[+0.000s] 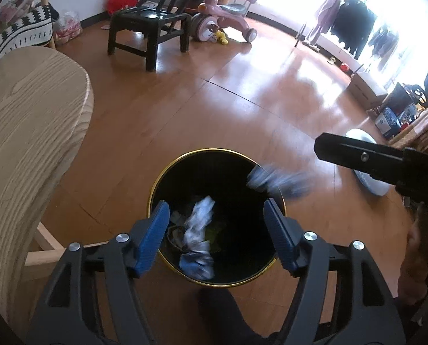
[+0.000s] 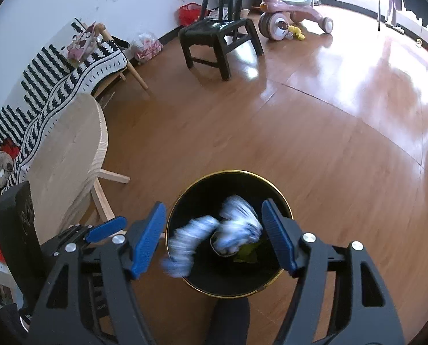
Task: Collect trash
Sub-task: 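Carry both foil wads to the black bin and open both tools over it, then grasp the green-and-white carton with the left tool while the right tool grasps the red cigarette box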
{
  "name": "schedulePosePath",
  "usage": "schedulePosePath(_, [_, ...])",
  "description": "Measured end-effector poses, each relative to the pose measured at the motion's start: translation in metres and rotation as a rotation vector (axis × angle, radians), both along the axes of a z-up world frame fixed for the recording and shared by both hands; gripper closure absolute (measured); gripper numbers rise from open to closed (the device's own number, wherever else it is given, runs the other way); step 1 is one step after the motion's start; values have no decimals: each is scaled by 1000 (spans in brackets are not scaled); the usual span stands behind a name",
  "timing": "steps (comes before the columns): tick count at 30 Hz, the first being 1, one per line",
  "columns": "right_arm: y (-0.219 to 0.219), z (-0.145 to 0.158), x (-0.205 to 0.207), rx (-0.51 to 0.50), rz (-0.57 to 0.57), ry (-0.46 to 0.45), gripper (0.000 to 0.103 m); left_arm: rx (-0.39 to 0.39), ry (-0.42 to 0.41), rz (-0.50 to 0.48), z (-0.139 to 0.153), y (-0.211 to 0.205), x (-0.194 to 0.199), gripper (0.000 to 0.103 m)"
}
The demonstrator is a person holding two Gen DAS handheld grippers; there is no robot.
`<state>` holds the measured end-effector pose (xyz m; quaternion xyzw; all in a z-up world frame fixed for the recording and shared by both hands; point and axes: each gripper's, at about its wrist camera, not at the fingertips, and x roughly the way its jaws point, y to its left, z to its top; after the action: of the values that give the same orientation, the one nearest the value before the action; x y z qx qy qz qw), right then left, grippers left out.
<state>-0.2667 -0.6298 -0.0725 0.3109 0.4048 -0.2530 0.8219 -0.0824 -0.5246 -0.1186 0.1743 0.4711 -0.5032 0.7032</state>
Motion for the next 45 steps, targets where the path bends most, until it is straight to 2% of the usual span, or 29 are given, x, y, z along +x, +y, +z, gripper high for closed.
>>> schedulePosePath(6, [2,1,4,-12,15,9,35,11,-26,-4,-1,2,0,35])
schedulePosePath(8, [5,5,7,-25,18,11,35,11,-30,8,1,4,4,31])
schedulePosePath(13, [17,18,20,-60,29,2,26,-7,-57,43,15,20,14,24])
schedulePosePath(17, [37,31,42,-91,65,-6,21,-37,-81,96,35,46,27,14])
schedulePosePath(21, [67,49,75,-113,129,-38,18,-63,-100,170,57,86,46,12])
schedulePosePath(27, [139,76,144,-127,286,-95,17,-81,-130,336,88,172,87,11])
schedulePosePath(35, [249,99,235,-129,503,-148,17,-74,-183,605,112,326,140,11])
schedulePosePath(39, [310,99,278,-122,624,-168,17,-68,-165,803,111,427,167,11])
schedulePosePath(43, [372,93,316,-142,765,-176,17,-41,-123,984,107,505,190,11])
schedulePosePath(45, [403,88,332,-151,840,-184,17,-54,-93,1061,105,538,197,11])
